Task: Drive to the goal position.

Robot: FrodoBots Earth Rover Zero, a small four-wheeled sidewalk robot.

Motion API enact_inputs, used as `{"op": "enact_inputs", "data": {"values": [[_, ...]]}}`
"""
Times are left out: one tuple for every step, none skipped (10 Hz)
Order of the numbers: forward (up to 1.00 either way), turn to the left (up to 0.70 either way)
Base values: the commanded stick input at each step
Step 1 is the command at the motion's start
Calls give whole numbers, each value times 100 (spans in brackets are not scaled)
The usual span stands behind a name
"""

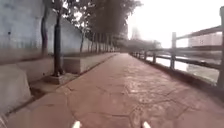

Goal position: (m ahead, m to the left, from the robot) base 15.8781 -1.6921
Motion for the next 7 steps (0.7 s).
{"op": "enact_inputs", "data": {"values": [[70, 0], [70, 0], [70, 0], [70, 0], [70, 0], [70, 0], [70, 0]]}}
